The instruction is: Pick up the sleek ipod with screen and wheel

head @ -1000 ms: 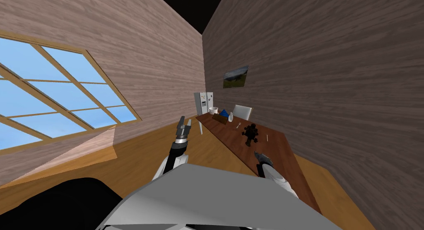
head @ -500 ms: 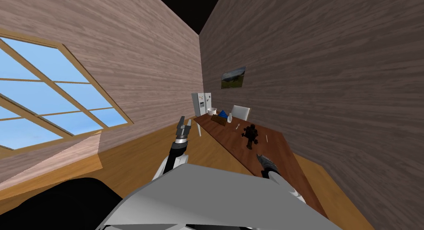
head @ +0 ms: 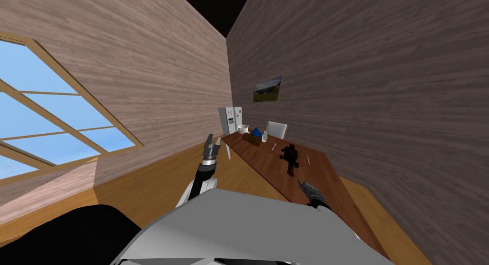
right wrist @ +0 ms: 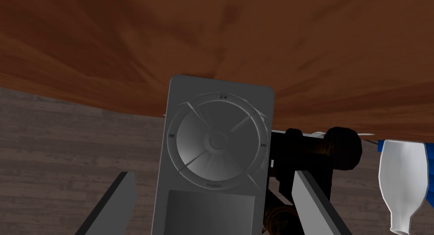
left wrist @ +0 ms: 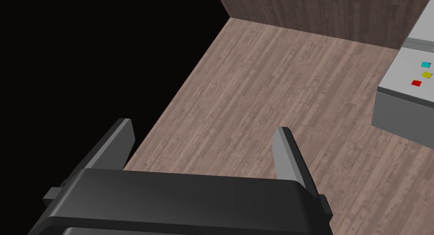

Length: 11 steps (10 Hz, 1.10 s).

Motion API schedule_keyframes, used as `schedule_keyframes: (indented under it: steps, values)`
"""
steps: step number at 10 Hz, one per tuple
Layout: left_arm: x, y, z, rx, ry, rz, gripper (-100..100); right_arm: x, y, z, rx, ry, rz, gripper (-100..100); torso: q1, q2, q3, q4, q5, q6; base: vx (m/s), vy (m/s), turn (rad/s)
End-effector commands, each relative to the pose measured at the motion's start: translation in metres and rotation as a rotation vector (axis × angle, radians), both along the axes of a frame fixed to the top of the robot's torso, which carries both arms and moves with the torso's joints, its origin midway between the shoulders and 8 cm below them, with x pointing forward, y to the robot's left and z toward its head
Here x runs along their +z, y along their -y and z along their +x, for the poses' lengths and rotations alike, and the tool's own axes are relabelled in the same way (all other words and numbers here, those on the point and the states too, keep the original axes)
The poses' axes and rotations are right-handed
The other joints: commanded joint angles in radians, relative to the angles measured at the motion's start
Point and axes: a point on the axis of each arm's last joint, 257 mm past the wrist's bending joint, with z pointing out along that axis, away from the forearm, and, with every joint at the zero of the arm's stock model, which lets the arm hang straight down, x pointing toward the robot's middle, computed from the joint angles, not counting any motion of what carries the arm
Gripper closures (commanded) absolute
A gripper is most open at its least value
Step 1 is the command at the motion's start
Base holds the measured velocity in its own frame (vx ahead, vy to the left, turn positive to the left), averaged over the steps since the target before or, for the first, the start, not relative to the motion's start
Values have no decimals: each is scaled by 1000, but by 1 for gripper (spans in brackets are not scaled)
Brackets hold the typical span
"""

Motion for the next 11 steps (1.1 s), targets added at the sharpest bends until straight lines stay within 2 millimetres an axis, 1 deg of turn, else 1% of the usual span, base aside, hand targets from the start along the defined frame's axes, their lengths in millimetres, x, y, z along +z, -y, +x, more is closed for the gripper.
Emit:
schedule_keyframes:
  steps: [1, 2, 3, 4, 5, 8, 9, 10, 11]
  values:
    - [0, 0, 0, 0, 0, 0, 0, 2, -3, -12, 17, -3, -2, -100, 0, 0, 0, 0, 0, 0, 113, 60, -84]
    - [0, 0, 0, 0, 0, 0, 0, 6, -7, -11, 25, 8, 3, -100, 0, 0, 0, 0, 0, -1, 45, 19, 20]
    - [0, 0, 0, 0, 0, 0, 0, 4, -6, -11, 20, 2, -1, -100, -3, 3, 1, 0, 0, -1, 12, 3, 2]
    - [0, 0, 0, 0, 0, 0, 0, 4, -6, -11, 21, 3, 0, 100, -4, 5, 3, 1, -1, -1, 3, -3, -20]
    - [0, 0, 0, 0, 0, 0, 0, 5, -4, -12, 17, 3, -3, 100, -4, 5, 3, 1, -3, -3, 0, 0, 0]
    - [0, 0, 0, 0, 0, 0, 0, 5, -5, -11, 18, 5, -2, 100, -4, 5, 3, 1, -2, -2, 0, 0, 0]
    - [0, 0, 0, 0, 0, 0, 0, 5, -5, -11, 19, 5, -2, 0, -5, 5, 3, 1, -2, -2, 0, 0, 0]
    - [0, 0, 0, 0, 0, 0, 0, 1, -8, 2, 0, 14, 12, 100, -5, 5, 3, 1, -3, -2, -121, -36, 149]
    - [0, 0, 0, 0, 1, 0, 0, -1, -5, 5, -5, 9, 7, 100, -8, 9, 4, 1, -5, -5, -139, -68, 122]
